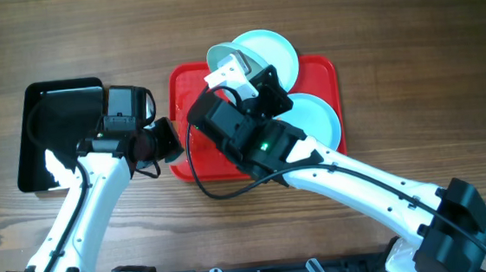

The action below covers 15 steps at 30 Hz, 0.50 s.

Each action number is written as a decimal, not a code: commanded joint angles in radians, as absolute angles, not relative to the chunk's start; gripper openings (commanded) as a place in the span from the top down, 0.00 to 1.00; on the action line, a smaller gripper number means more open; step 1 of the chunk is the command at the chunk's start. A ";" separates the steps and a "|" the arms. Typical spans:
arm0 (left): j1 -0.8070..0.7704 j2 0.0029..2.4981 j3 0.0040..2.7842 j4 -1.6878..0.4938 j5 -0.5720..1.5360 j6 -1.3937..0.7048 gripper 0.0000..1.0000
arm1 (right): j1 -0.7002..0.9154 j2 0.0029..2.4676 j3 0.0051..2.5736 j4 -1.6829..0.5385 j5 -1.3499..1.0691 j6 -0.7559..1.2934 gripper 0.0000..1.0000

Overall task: Clean dirty plates on tray and stack at the side
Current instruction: 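Raise the cleaned plate on edge with the right gripper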

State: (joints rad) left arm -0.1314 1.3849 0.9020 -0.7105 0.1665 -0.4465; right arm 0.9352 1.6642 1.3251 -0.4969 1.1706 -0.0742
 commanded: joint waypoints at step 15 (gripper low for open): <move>-0.127 1.375 0.897 -0.696 0.183 -0.426 0.96 | 0.986 1.647 1.350 -0.302 1.287 -0.337 0.96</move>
